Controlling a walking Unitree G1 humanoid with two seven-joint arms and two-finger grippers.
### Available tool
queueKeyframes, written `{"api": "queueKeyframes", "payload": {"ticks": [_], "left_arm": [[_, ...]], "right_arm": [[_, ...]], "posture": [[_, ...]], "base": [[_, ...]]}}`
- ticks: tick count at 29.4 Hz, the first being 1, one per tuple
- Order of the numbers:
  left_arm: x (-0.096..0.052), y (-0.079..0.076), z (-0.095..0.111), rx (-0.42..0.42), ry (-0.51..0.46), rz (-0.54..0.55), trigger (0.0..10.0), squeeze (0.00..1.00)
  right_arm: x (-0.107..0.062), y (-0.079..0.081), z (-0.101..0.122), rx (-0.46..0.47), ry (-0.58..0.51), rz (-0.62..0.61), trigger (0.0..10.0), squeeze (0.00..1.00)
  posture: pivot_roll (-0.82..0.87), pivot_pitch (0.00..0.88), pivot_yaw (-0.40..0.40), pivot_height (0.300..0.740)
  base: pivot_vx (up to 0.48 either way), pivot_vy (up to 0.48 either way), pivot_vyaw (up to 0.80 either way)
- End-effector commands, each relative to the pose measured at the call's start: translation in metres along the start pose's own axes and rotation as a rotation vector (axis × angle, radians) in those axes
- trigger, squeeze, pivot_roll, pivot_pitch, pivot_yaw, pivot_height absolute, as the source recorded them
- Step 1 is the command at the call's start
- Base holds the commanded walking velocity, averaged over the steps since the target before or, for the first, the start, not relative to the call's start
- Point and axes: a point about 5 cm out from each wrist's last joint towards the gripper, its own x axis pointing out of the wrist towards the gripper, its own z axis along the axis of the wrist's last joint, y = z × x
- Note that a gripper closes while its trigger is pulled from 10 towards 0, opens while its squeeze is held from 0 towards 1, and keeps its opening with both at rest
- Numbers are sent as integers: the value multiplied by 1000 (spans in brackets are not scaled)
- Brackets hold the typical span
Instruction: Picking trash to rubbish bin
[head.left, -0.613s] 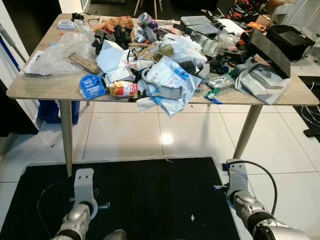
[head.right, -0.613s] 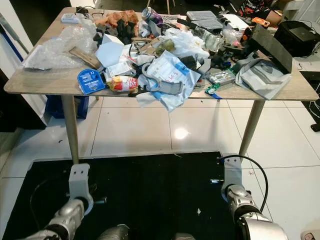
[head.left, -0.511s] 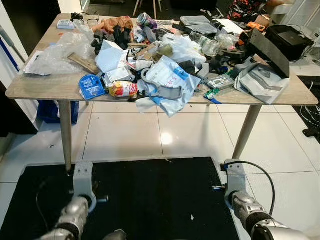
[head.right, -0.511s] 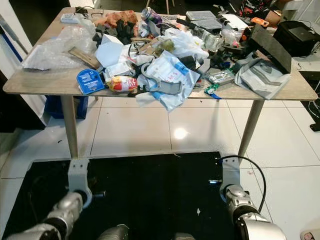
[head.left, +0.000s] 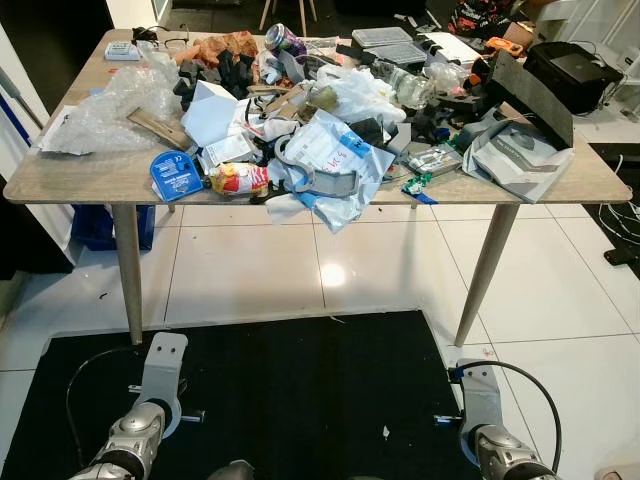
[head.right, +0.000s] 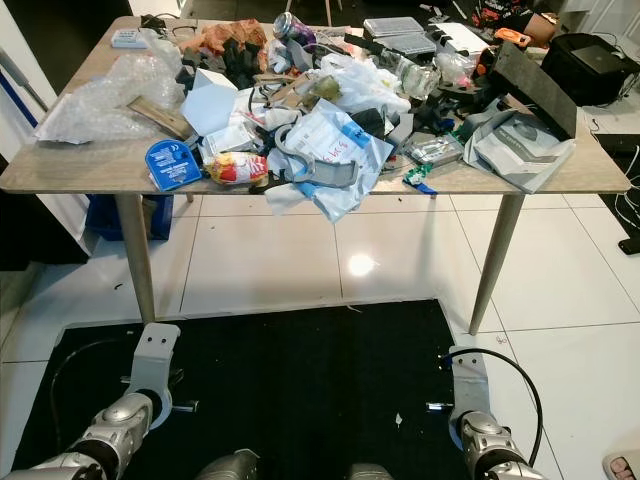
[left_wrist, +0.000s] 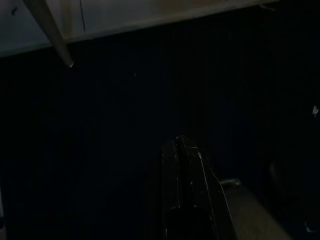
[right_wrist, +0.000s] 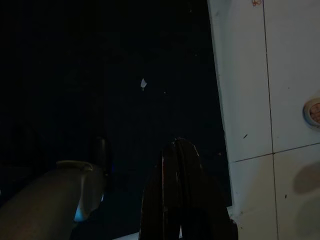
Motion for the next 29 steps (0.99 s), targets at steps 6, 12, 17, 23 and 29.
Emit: {"api": "queueKeyframes", "payload": {"ticks": [6, 12, 17, 23, 29], "left_arm": [[-3, -1, -16, -21, 47, 9, 10000, 0], [3, -17, -4, -66, 11, -10, 10000, 0], [6, -33, 0, -184, -7, -29, 10000, 0], [5, -26, 3, -275, -29, -35, 10000, 0], [1, -13, -6, -359, -41, -52, 10000, 0]], "right_arm": [[1, 1, 9, 35, -22, 2, 10000, 0], [2, 2, 26, 89, -83, 25, 10000, 192], [2, 4, 29, 111, -106, 49, 10000, 1000], [2, 8, 24, 116, -103, 61, 10000, 1000], [2, 9, 24, 125, -110, 68, 10000, 1000]], "posture": [[-2, 57, -8, 740], [8, 51, -15, 740], [11, 51, -19, 740], [12, 51, -20, 740], [12, 62, -18, 740]], "base": [[0, 0, 0], [0, 0, 0], [0, 0, 0], [0, 0, 0], [0, 0, 0]]}}
